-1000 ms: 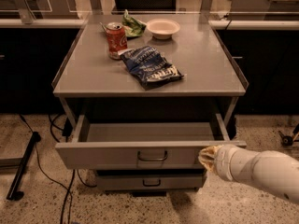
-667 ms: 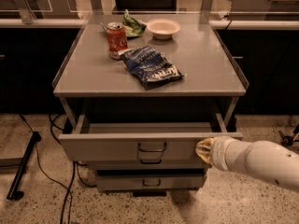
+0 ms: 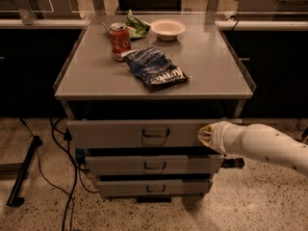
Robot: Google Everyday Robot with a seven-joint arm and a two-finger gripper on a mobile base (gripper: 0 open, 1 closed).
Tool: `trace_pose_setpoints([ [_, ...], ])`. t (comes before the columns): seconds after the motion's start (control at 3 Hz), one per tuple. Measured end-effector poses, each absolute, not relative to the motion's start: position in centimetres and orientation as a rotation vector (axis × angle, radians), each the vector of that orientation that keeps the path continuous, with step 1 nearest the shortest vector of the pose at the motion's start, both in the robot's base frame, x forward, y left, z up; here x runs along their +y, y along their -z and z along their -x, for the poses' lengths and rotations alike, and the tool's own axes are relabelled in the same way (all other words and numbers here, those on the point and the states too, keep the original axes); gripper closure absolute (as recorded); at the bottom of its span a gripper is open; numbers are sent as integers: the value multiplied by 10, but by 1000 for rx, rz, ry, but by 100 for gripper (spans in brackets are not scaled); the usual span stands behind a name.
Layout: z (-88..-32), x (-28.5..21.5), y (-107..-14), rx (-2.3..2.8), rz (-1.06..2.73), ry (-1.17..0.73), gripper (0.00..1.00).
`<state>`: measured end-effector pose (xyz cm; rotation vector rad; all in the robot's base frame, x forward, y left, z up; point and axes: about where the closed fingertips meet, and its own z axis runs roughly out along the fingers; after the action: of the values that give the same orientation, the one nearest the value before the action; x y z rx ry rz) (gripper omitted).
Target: Close top drawer
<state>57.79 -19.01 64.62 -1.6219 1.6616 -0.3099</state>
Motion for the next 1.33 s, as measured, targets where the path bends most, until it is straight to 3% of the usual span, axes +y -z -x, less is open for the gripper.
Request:
trace_pose_setpoints([
  [0.67, -596, -186, -646, 1651, 1634, 317, 100],
  [1.33, -521, -181, -663, 1653, 1742, 127, 100],
])
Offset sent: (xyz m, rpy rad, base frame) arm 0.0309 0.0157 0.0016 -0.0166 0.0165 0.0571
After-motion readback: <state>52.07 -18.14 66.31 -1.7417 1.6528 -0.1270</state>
